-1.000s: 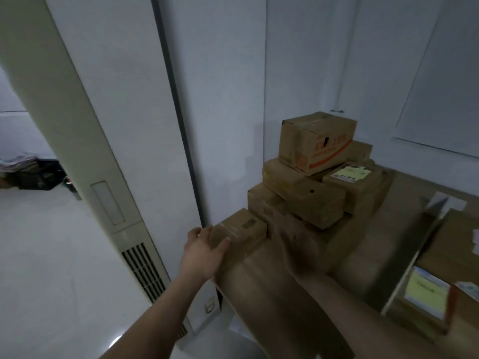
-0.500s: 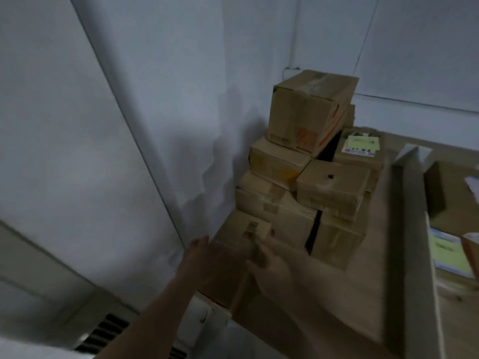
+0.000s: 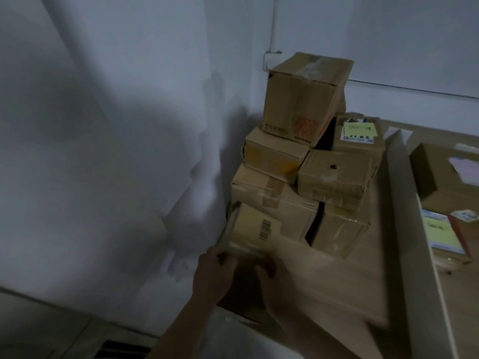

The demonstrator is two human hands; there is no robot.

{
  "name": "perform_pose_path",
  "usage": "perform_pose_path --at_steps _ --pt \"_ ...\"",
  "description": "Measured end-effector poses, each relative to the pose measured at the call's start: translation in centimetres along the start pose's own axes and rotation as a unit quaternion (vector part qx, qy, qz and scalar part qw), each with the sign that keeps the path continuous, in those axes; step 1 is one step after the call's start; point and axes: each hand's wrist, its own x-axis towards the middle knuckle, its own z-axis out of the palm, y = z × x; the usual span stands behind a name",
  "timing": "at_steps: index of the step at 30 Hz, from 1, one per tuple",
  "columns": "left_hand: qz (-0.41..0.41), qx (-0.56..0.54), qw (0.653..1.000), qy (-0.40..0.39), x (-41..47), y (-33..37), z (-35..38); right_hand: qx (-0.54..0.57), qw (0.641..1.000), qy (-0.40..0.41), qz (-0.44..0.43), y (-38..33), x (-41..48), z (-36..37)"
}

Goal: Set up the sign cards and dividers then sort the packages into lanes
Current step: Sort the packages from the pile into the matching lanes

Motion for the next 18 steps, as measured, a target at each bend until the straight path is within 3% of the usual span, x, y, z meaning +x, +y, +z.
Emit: perform_pose_path --at_steps 4,8,18 --pt "0.097 -0.012 0.995 -0.024 -2.0 1.9 1.6 0.088 0.995 0.000 0.040 0.5 -0.3 -1.9" --pt "0.109 0.016 0.992 -0.057 -3.2 2.7 3.3 0.133 0.990 0.004 0.050 0.9 -0.7 -2.7" --pt "0.007 -0.076 0.990 -0.114 -4.6 2.2 6.1 0.188 0.980 -0.003 0.068 3.5 0.0 -2.9"
